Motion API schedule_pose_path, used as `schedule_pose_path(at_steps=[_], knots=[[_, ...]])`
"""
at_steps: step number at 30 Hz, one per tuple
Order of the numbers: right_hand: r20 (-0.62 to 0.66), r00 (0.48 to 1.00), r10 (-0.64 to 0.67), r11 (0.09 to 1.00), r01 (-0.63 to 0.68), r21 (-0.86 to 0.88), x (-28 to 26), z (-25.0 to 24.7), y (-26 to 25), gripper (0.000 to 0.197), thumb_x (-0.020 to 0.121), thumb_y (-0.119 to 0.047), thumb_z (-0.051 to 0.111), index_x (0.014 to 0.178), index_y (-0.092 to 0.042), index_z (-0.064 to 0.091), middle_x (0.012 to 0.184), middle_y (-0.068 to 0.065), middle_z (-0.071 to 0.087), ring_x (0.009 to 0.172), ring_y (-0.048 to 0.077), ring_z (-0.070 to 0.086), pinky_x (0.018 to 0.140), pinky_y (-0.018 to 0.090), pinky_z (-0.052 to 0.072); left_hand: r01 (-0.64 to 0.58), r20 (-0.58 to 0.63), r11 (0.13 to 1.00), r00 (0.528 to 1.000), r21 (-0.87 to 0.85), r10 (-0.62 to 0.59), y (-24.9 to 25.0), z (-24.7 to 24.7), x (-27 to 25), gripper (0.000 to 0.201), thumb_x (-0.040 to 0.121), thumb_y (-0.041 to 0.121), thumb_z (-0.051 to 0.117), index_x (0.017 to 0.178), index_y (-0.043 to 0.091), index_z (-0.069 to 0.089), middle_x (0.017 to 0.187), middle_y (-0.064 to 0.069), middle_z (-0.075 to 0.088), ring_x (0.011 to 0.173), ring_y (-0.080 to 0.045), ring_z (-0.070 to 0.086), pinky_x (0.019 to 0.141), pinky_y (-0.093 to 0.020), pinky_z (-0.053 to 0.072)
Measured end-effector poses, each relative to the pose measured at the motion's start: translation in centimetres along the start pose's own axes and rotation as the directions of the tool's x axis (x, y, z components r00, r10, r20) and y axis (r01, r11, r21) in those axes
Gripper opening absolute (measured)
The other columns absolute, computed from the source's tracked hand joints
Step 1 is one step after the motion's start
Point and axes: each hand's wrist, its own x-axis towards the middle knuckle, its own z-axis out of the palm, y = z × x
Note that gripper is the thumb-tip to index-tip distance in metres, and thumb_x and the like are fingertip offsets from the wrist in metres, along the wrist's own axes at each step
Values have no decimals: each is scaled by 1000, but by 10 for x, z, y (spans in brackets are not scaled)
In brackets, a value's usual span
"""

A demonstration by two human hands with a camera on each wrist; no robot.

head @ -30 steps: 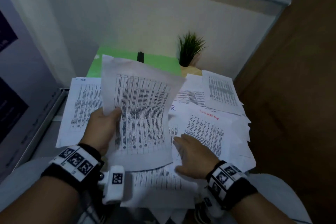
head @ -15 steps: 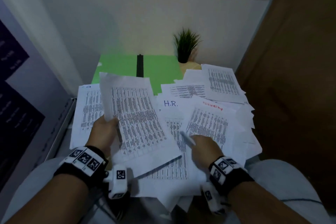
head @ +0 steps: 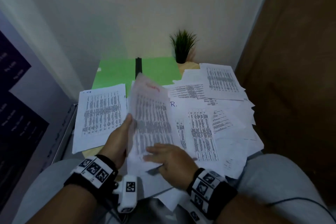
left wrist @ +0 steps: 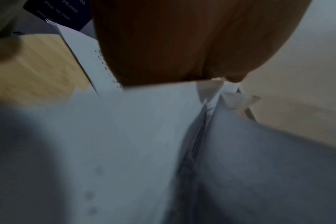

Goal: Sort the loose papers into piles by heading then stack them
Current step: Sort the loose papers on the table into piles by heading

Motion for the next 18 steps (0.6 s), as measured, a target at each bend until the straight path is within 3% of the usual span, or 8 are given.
schedule_pose_path(at_steps=[2, 3, 4, 5, 8, 11, 14, 18], knots=[[64, 997, -42, 996, 46, -72, 6, 6, 1, 39, 89, -23, 53, 119, -19, 77, 138, 7, 67, 128, 29, 58, 113, 44, 42, -61, -38, 962, 997, 266, 74, -5, -1, 2, 26, 99, 30, 62, 102, 6, 70, 81, -1, 77, 82, -29, 70, 75, -35, 53], [82, 996, -15, 994, 23, -108, 7, 6, 5, 32, 91, -26, 60, 117, -20, 78, 135, 7, 68, 124, 30, 59, 109, 47, 46, -77, -64, 930, 992, 358, 107, -8, -3, 4, 16, 99, 20, 62, 97, 5, 68, 72, 0, 74, 74, -27, 67, 69, -33, 52], [85, 996, 35, 990, -23, -139, 9, 3, 9, 32, 91, -30, 70, 121, -22, 75, 138, 6, 65, 127, 30, 57, 109, 48, 46, -81, -94, 917, 987, 390, 127, -9, -5, 7, 12, 99, 14, 61, 96, 4, 67, 70, -4, 71, 68, -27, 65, 65, -33, 52], [77, 988, 135, 980, -121, -160, 8, -1, 15, 46, 89, -36, 76, 133, -26, 68, 146, 3, 59, 134, 28, 51, 113, 48, 42, -86, -126, 915, 981, 395, 147, -8, -8, 9, 12, 99, 11, 59, 96, 2, 66, 70, -9, 67, 65, -27, 63, 64, -35, 52], [-53, 858, 511, 855, -513, -70, 3, -19, 40, 79, 86, -36, 78, 155, -33, 38, 156, -5, 40, 144, 24, 41, 115, 43, 41, -131, -242, 919, 942, 372, 232, 2, -27, 15, 14, 98, 11, 58, 88, 1, 62, 69, -18, 62, 62, -30, 61, 59, -37, 52], [-56, 680, 731, 676, -733, -76, 1, -32, 68, 101, 84, -54, 75, 162, -29, 15, 166, 6, 22, 147, 31, 37, 112, 46, 45, -148, -300, 932, 920, 332, 253, 10, -42, 15, 14, 97, 13, 59, 86, 5, 59, 72, -19, 60, 63, -31, 61, 60, -39, 51], [22, 574, 819, 570, -807, -154, 4, -30, 80, 130, 69, -73, 76, 160, -37, -9, 170, 12, 11, 144, 39, 41, 105, 52, 51, -164, -303, 938, 917, 306, 260, 12, -47, 13, 7, 96, 10, 59, 95, 4, 61, 82, -19, 60, 69, -27, 58, 62, -35, 48], [44, 546, 837, 531, -788, -311, 19, -20, 76, 149, 60, -71, 84, 159, -34, -21, 167, 19, 15, 145, 41, 36, 109, 54, 47, -173, -298, 935, 916, 310, 268, 13, -52, 9, 18, 94, 13, 61, 105, 0, 66, 89, -19, 65, 75, -28, 60, 69, -36, 50]])
